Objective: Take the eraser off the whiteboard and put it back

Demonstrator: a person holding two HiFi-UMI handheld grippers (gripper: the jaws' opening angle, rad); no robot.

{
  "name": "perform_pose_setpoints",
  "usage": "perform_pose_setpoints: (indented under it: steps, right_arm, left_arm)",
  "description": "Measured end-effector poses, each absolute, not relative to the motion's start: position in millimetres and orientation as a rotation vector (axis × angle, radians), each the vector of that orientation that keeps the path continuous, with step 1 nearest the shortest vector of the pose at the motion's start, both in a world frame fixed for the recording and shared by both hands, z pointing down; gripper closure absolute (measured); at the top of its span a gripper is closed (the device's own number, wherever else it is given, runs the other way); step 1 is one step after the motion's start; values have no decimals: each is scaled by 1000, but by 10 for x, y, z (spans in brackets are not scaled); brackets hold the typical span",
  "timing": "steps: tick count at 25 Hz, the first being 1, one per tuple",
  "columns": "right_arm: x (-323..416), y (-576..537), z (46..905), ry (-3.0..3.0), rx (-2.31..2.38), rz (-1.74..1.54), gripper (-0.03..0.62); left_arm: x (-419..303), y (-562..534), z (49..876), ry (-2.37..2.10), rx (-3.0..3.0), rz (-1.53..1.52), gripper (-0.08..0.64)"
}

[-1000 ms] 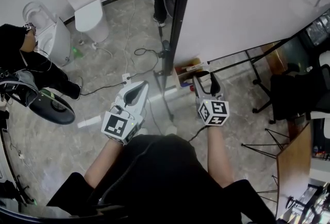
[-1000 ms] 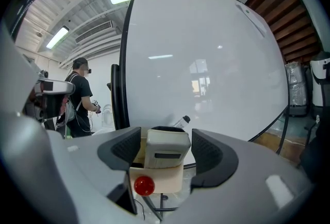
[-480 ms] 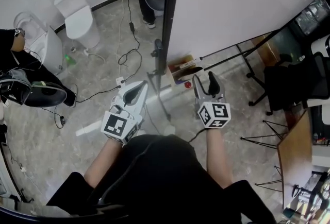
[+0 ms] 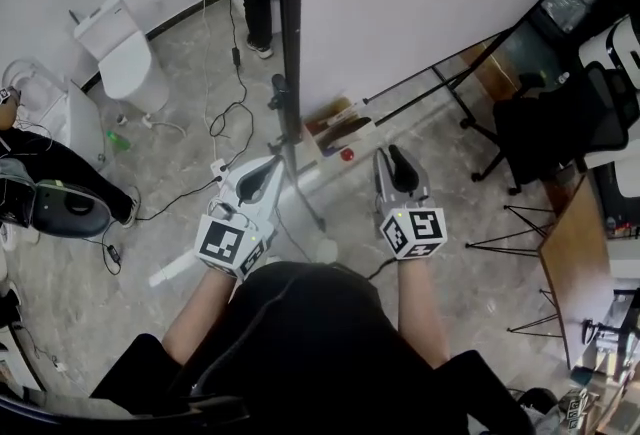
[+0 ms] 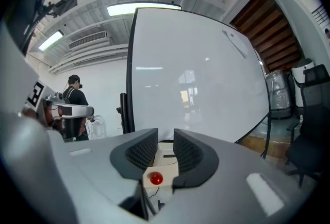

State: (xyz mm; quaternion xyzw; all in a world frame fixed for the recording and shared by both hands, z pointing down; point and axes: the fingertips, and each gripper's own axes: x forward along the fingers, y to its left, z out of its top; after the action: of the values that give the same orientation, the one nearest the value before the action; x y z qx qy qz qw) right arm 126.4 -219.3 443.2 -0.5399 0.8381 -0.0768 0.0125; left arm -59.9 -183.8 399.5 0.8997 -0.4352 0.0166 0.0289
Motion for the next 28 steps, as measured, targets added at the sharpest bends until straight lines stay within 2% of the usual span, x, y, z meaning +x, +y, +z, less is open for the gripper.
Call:
perform_pose_setpoints:
  steps: [5,16,28]
  right_arm:
    - [1347,-1989,4369,2585,-1719,-226,532]
    - [1283,-1558,4105,2583,-1736,-162,581]
    - [1351,-1308,3812,2531,-1777,-81,583]
  left_arm:
    - [-497,-1822,4009,-1271,2805,56,554]
    - [-427,-1812,3985,-1180,2853,64,554]
    - [-388,-1763,3909,-1134,2896,60,554]
